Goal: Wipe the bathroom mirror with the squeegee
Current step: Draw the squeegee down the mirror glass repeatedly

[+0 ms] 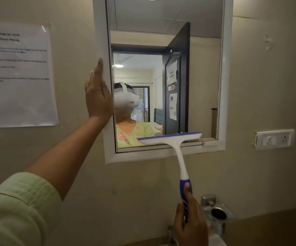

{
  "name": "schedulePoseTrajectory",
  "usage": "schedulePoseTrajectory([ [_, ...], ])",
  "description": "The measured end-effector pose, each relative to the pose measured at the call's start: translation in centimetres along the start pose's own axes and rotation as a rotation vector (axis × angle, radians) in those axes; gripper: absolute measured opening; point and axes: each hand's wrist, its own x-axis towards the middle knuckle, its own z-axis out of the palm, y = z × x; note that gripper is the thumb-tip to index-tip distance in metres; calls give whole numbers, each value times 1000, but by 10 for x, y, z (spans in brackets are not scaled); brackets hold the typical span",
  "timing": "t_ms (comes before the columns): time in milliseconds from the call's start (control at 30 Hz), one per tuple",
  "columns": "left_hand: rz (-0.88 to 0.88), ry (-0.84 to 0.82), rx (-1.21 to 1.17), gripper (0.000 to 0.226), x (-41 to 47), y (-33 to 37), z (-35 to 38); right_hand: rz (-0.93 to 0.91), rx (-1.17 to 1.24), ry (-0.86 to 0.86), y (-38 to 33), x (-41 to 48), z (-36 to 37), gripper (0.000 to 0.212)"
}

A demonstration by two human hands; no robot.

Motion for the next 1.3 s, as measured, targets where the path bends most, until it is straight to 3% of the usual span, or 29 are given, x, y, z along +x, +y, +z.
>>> schedulePoseTrajectory([
  [233,-10,-7,28,46,-1,0,-1,39,-15,-52,4,-18,-7,92],
  [467,-28,-19,57,47,-1,1,-1,74,132,64,-18,6,-24,46],
  [767,-27,0,54,47,-1,0,-1,-98,329,196,-43,172,-48,42],
  [1033,-6,-11,64,49,-1,-1,-1,-302,203,230,-66,309,-45,39],
  [1300,0,-5,68,48,-1,-1,-2,-320,138,300,-64,362,-45,37],
])
